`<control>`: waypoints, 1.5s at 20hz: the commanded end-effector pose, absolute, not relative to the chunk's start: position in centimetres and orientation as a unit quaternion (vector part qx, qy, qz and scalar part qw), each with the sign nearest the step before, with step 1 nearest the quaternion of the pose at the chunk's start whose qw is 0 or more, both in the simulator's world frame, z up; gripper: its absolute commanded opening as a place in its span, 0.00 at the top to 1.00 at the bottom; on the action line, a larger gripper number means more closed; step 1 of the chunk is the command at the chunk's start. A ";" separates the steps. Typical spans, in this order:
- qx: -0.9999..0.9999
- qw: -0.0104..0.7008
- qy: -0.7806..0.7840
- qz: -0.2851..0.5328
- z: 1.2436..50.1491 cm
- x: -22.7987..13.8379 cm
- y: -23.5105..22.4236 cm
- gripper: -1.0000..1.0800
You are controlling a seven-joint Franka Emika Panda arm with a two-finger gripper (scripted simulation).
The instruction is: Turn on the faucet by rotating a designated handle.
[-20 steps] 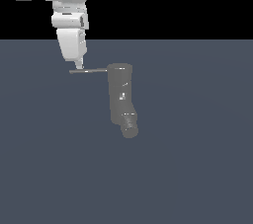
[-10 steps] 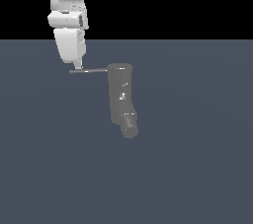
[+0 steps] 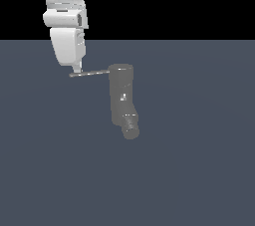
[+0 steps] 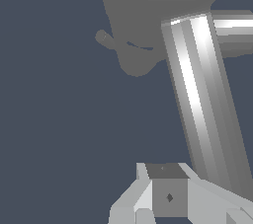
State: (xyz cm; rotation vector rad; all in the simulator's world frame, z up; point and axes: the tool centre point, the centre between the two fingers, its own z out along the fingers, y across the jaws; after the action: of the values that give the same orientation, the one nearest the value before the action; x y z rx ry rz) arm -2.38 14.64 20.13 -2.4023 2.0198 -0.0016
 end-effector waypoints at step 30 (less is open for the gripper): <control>-0.764 0.001 0.645 0.000 20.1 -9.5 10.2 1.00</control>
State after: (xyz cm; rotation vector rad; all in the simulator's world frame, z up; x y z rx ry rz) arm -9.31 11.33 20.12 -2.4112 2.0086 0.0003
